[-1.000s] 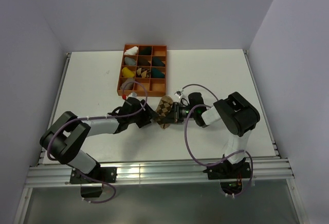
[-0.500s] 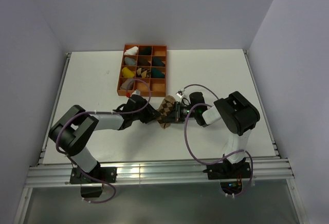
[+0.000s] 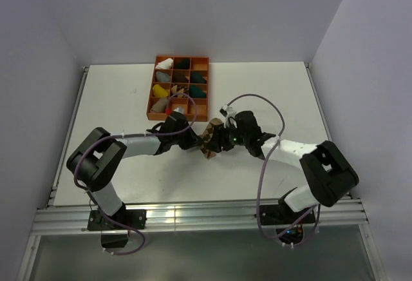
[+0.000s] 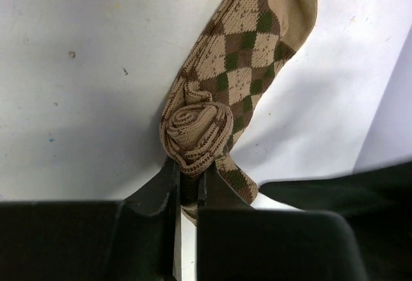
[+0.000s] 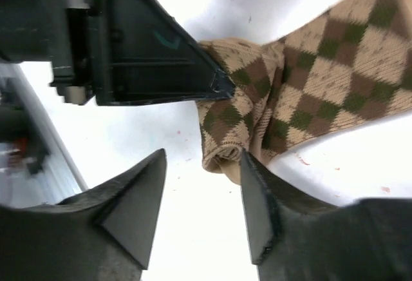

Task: Roll the socks
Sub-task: Roll the sock at the center of the board.

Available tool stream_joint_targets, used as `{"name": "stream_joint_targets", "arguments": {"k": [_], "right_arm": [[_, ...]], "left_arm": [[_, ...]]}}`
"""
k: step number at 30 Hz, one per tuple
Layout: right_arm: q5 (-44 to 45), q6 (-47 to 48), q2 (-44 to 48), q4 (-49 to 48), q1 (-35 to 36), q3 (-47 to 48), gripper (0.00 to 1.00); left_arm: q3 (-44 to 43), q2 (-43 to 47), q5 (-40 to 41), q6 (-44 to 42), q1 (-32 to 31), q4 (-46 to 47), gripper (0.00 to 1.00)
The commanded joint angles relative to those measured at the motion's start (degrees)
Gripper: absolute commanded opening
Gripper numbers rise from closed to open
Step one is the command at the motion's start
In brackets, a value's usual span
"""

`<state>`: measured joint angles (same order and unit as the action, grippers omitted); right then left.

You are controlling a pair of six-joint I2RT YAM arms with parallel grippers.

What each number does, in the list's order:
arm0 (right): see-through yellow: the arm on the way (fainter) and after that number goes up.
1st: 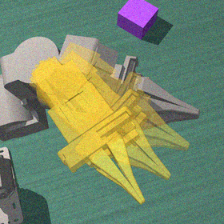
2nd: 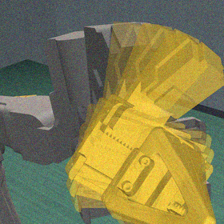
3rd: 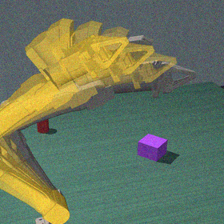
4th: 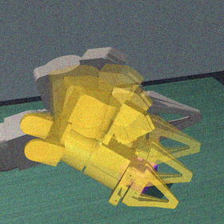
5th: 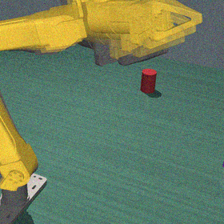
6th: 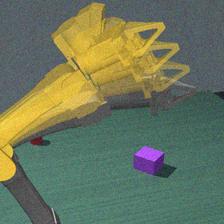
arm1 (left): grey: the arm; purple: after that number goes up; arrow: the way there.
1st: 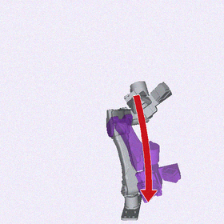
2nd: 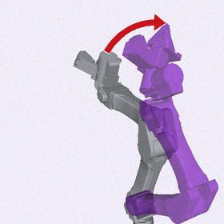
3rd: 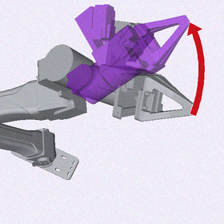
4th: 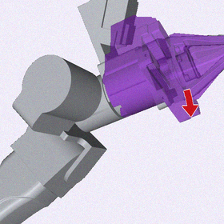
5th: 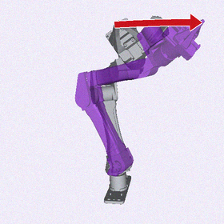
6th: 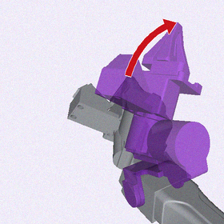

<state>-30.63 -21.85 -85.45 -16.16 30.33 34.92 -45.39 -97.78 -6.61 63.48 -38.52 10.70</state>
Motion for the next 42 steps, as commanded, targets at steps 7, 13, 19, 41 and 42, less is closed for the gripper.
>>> {"name": "stream_joint_targets", "arguments": {"k": [7,13,19,41,42], "right_arm": [[28.51,16.65,8.37,7.91,14.84,2.70,0.64],[41.34,21.14,7.23,3.25,24.42,1.38,0.64],[50.83,25.97,2.23,1.49,29.52,3.39,0.64],[63.77,25.02,-16.42,6.49,33.57,11.58,0.23],[62.38,24.40,-15.81,7.37,33.22,11.32,0.16]], "left_arm": [[-5.06,-2.24,-0.15,-10.83,0.11,-14.30,0.00],[-5.77,-2.42,-1.82,-13.12,0.73,-16.49,0.00],[-6.47,-3.12,-3.32,-14.26,1.08,-17.55,0.00],[-6.30,-2.51,-4.99,-15.23,1.70,-18.00,0.00],[-6.12,-2.16,-4.99,-15.06,1.78,-17.99,0.01]]}}
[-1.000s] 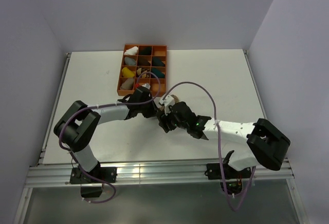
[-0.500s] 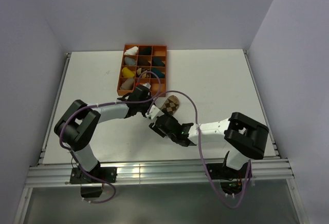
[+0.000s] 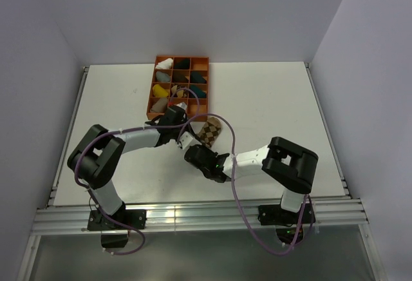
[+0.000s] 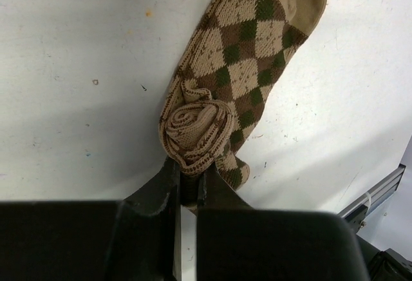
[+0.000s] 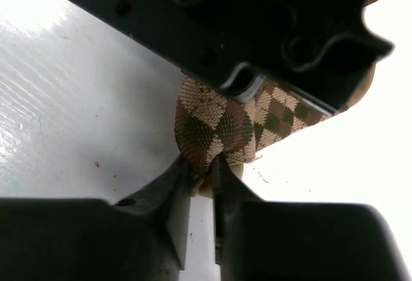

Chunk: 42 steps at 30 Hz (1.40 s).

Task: Roll the socks
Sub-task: Roll the sock at the center of the board.

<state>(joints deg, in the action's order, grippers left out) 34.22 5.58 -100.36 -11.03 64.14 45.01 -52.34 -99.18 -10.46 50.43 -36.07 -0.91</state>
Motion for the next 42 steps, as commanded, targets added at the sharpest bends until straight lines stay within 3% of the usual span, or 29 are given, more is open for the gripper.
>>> {"name": "stream_joint_targets", "arguments": {"k": [1,2,3,6,8,13,24,27,33,42], "right_arm": [[-3.45,-4.60,-0.55,2.93,-0.86,1.22,0.10],[-4.93,-5.23,-0.02,3.29,-1.29,1.04,0.01],[-8.17,-5.49,1.38,3.73,-1.73,0.26,0.00],[-16.96,-9.70,4.54,5.66,-4.63,-0.54,0.00],[-29.06,-11.55,6.39,7.84,-7.44,-0.11,0.00],[-39.12,-12.53,6.67,13.57,-11.75,2.70,0.00],[-68.02,-14.90,2.19,16.82,-22.12,6.30,0.00],[-70.34,-13.15,0.08,20.06,-23.36,8.76,0.00],[-70.16,-10.95,-1.60,21.92,-23.53,10.44,0.00],[-71.74,-8.49,-1.86,23.07,-23.53,10.97,0.00]], "left_arm": [[1.27,-0.15,-1.06,-1.49,-0.14,-5.87,0.03],[1.53,0.21,-1.06,-1.31,0.04,-5.69,0.05],[1.71,0.56,-0.53,-1.04,0.39,-5.68,0.08],[2.50,2.40,1.14,-0.43,1.18,-5.42,0.27],[2.94,4.86,3.59,-0.16,1.53,-5.77,0.52],[5.39,8.64,5.88,1.15,2.41,-4.28,0.65],[15.24,19.89,9.66,5.11,4.87,3.45,0.64],[17.44,22.80,9.67,4.59,5.05,6.53,0.67],[11.47,15.25,7.39,0.63,5.49,3.89,0.60],[2.33,1.72,4.65,-4.03,5.93,4.07,0.40]]}}
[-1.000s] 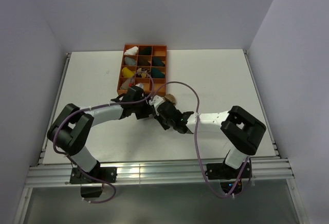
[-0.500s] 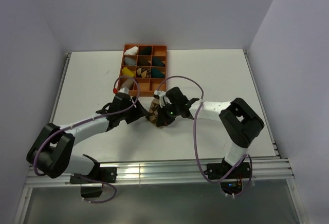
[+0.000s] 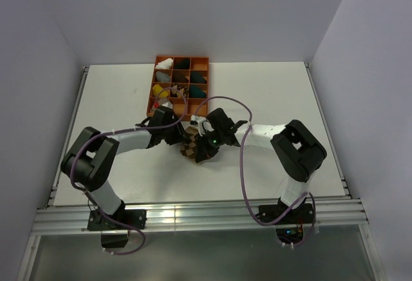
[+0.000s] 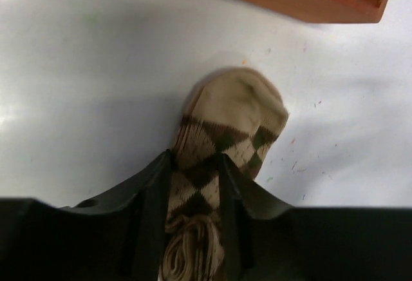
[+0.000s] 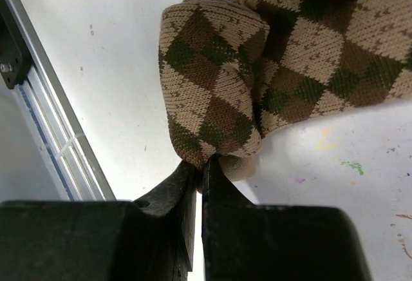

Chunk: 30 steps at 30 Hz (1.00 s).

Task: Roll the socks
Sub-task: Roll the sock at the center of the board.

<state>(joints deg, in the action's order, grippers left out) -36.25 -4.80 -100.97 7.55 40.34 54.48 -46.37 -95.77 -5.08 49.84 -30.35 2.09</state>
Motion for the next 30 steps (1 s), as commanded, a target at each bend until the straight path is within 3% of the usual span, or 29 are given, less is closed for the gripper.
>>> {"name": "stream_joint_targets", "arguments": {"k": [1,6,13,30], "right_arm": [[-1.54,2.07,-1.07,4.49,0.27,1.42,0.00],[-2.51,3.39,-0.37,4.93,0.36,1.95,0.00],[-4.09,4.18,-2.21,6.86,0.18,4.84,0.00],[-7.44,-0.04,-11.44,7.56,-6.05,7.31,0.00]], "left_arm": [[-4.51,-2.31,-0.46,-4.05,0.11,0.82,0.38],[-5.40,-5.65,-4.22,-5.29,0.20,2.57,0.30],[-3.73,-5.40,-8.71,-7.13,-0.59,5.65,0.30],[-1.18,-3.73,-10.21,-8.18,-1.03,9.16,0.31]]}}
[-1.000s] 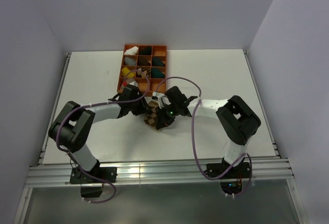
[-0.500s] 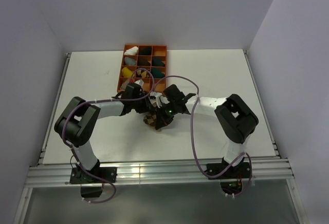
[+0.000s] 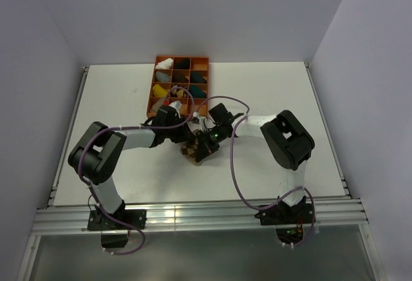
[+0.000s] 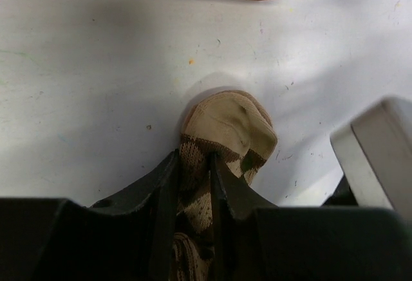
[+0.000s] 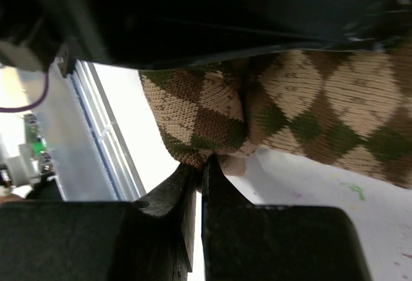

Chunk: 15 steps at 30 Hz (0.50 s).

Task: Roll the socks
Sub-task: Roll the sock at the center of the board.

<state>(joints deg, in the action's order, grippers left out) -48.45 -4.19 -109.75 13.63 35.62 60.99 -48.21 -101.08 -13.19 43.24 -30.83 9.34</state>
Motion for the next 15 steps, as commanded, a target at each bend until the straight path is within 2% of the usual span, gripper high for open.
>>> {"name": "stream_joint_targets", "arguments": {"k": [1,15], "right_arm": [[5.11,-0.65,-2.74,1.75,-1.60,1.23,0.00],[5.38,-0.65,-6.17,6.06,-1.69,7.04,0.00]], "left_arm": [[0.66,1.59,-2.19,-1.67,-0.55,1.91,0.31],[1.18,4.57,-1.66,-1.41,-0.63,5.76,0.38]]}}
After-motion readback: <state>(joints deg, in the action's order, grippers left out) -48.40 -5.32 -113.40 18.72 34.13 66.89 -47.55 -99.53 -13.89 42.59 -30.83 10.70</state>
